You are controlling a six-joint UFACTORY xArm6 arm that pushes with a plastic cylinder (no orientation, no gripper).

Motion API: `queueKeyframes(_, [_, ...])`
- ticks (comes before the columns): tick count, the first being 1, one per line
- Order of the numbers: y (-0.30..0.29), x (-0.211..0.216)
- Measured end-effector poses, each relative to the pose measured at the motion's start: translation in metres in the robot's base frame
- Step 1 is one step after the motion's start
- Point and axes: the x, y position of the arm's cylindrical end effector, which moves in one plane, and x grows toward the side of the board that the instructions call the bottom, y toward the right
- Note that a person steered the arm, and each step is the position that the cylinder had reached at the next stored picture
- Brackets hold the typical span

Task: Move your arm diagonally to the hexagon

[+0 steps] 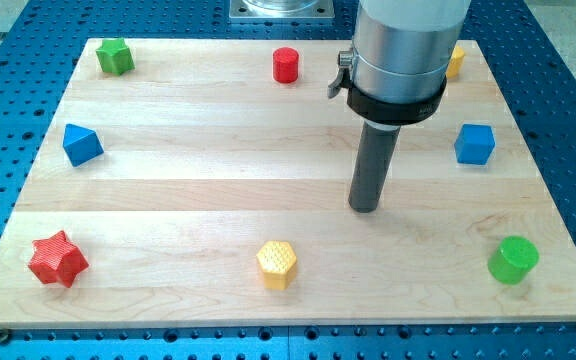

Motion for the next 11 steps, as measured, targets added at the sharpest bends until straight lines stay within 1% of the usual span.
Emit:
queueKeyframes(5, [-0.002, 0.0])
queueKeyframes(6, [-0.003, -0.008])
queueKeyframes(7, [-0.001, -0.093])
queueKeyframes(8, [-0.001, -0.116])
queueKeyframes(9, [-0.002, -0.114])
queueKeyframes(10, [-0.009, -0.093])
queueKeyframes(11, [-0.081, -0.034])
